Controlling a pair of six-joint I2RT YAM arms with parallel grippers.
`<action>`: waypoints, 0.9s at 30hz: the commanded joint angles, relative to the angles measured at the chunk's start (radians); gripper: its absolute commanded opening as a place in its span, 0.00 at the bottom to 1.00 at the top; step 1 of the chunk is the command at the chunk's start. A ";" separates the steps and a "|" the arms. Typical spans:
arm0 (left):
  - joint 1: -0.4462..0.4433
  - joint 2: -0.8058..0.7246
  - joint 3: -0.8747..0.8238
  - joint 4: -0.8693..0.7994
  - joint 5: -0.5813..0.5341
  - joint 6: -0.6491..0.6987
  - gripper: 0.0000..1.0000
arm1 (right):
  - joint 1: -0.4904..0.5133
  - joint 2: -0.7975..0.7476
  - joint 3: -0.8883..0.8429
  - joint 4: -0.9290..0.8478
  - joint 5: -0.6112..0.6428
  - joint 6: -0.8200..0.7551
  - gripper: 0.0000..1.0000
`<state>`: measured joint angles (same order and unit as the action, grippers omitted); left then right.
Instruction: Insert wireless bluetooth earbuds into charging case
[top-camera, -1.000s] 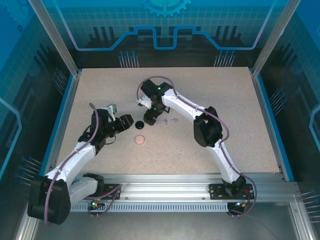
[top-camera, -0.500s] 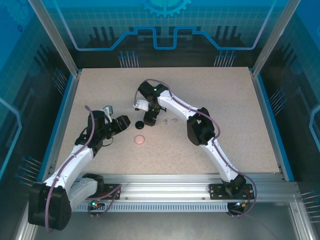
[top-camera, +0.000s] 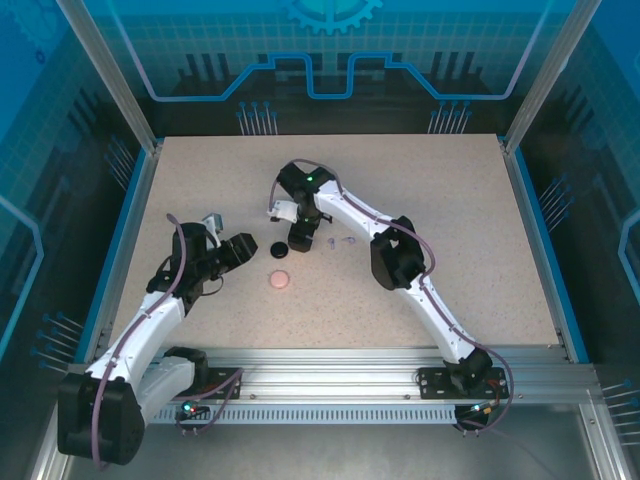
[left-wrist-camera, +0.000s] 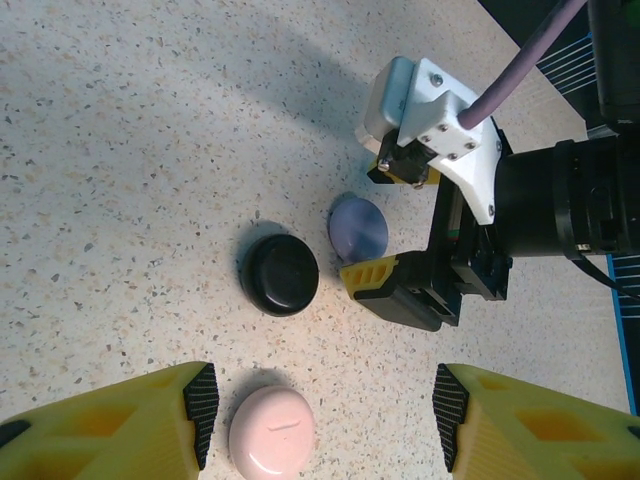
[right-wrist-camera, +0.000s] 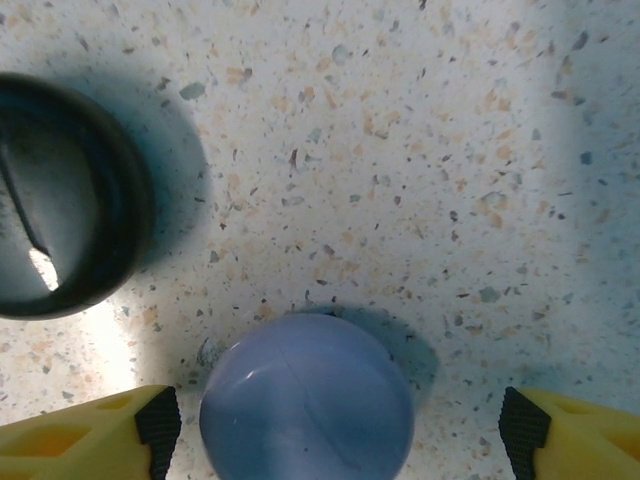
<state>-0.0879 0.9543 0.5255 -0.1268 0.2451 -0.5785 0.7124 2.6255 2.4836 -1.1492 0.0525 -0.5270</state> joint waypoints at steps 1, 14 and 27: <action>0.011 0.000 -0.010 -0.014 0.025 0.016 0.61 | -0.007 0.034 0.031 -0.094 0.046 -0.359 0.85; 0.014 0.017 -0.010 -0.010 0.026 0.019 0.61 | 0.001 0.040 -0.002 -0.102 0.066 -0.365 0.77; 0.014 0.012 -0.012 -0.012 0.028 0.022 0.61 | 0.022 -0.058 -0.157 -0.029 0.132 -0.369 0.61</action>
<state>-0.0849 0.9695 0.5251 -0.1268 0.2520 -0.5743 0.7361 2.5740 2.3592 -1.0870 0.0830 -0.5430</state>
